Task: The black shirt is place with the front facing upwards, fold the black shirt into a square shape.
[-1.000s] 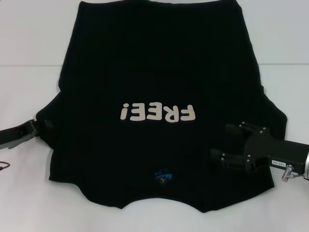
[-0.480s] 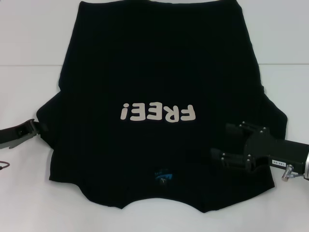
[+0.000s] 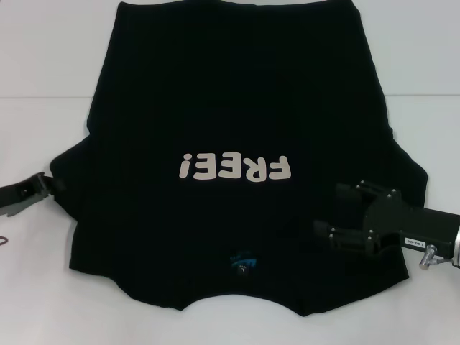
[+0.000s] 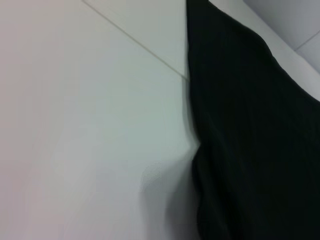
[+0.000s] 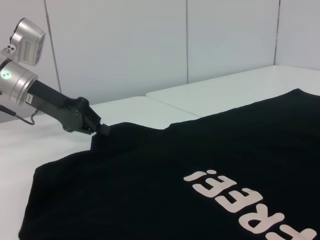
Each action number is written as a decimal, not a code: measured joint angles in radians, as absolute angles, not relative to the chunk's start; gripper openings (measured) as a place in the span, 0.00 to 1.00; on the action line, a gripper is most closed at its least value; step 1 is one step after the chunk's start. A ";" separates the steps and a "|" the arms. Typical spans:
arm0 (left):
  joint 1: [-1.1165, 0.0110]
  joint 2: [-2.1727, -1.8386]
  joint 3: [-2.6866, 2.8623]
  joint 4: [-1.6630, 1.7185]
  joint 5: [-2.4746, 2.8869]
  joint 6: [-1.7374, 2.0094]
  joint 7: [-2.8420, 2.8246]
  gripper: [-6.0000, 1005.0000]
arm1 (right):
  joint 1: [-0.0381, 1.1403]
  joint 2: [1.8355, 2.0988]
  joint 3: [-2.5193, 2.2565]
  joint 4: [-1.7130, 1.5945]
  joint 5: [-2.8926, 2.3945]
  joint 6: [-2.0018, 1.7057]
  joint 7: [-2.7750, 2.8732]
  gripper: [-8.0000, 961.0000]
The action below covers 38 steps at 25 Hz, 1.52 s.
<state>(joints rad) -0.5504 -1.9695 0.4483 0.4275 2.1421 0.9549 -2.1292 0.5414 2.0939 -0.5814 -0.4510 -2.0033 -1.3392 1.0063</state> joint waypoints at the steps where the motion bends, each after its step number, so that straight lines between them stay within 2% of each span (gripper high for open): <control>1: -0.548 -1.968 0.441 0.433 2.142 0.955 -2.129 0.00 | 0.541 2.094 -0.581 -0.451 -2.003 -1.339 1.006 0.94; 13: -0.517 -1.934 0.369 0.515 2.141 0.995 -2.131 0.00 | 0.542 2.094 -0.580 -0.451 -2.003 -1.339 1.006 0.94; 25: -0.517 -1.930 0.355 0.523 2.141 1.010 -2.144 0.00 | 0.542 2.095 -0.578 -0.440 -2.003 -1.340 1.006 0.94; 38: -0.496 -1.941 0.318 0.516 2.118 1.036 -2.145 0.00 | 0.544 2.094 -0.578 -0.440 -2.003 -1.342 1.005 0.94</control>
<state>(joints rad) -0.4960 -1.9413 0.3180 0.5164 2.1179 1.0364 -2.1451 0.5439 2.0938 -0.5782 -0.4402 -2.0033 -1.3423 1.0050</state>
